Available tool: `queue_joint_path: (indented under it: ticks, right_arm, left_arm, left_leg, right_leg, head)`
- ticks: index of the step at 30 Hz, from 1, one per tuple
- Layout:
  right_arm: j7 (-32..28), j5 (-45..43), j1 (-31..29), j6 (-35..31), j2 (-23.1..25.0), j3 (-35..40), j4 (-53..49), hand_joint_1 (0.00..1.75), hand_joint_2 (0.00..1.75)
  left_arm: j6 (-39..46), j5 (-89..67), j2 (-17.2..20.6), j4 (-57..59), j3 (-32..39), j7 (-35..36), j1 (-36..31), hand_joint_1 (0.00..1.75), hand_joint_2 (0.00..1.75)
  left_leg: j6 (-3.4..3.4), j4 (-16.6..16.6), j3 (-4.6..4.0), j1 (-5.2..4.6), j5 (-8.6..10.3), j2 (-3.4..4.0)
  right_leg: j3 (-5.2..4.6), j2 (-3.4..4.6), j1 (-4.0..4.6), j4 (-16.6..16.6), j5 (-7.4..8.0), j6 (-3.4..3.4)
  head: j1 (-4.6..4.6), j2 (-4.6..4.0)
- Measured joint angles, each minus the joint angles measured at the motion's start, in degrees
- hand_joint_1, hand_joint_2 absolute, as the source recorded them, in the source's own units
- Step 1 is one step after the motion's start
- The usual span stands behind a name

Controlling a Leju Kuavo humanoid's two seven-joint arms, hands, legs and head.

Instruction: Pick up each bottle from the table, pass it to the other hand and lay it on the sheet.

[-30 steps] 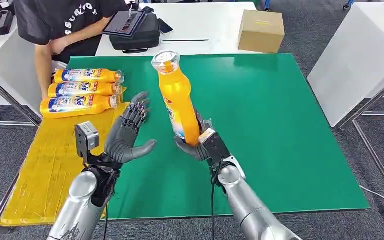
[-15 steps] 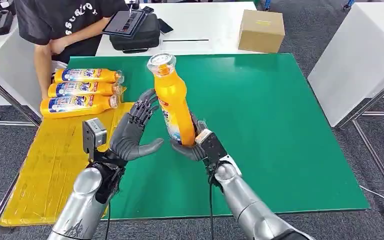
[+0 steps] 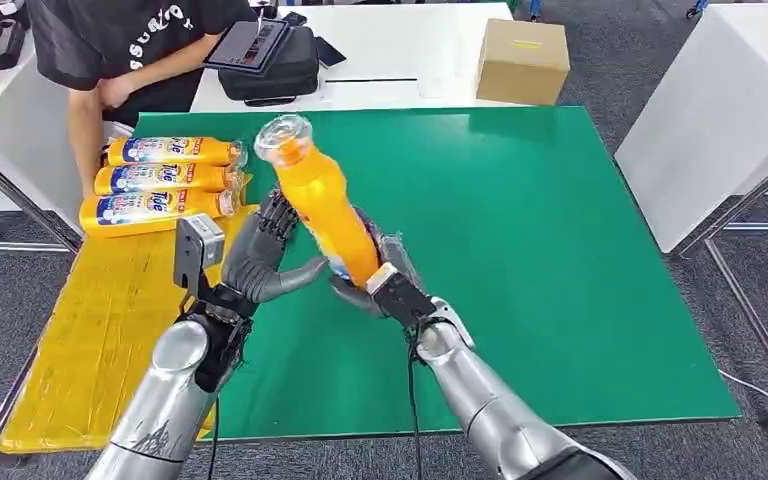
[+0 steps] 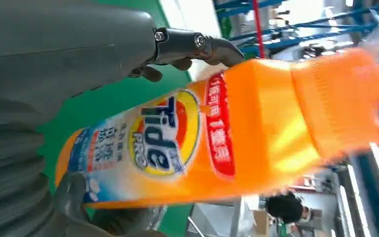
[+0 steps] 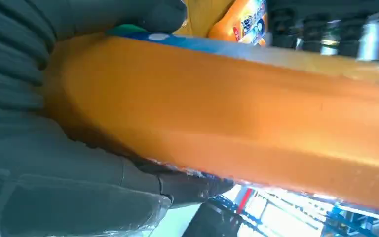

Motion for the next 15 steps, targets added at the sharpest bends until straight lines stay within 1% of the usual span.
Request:
queue_joint_path:
  ticks: [9, 15]
  right_arm:
    - [0.00, 0.07, 0.26, -0.31, 0.20, 0.39, -0.18, 1.75, 1.75]
    - [0.00, -0.96, 1.44, -0.33, 0.18, 0.88, -3.57, 1.75, 1.75]
  left_arm:
    - [0.33, 0.41, 0.15, 2.04, 0.83, 0.02, -0.14, 0.00, 1.75]
    - [0.55, 1.62, 0.55, 3.35, 1.79, -0.70, -0.70, 0.00, 1.75]
  left_leg:
    - [0.00, 0.00, -0.02, 0.00, 0.00, 0.01]
    - [0.00, 0.00, -0.02, 0.00, 0.00, 0.01]
  right_leg:
    - [-0.01, 0.00, 0.00, 0.00, 0.00, 0.00]
    - [-0.03, 0.01, 0.00, 0.01, 0.00, 0.00]
  head:
    - [0.00, 0.00]
    - [0.00, 0.02]
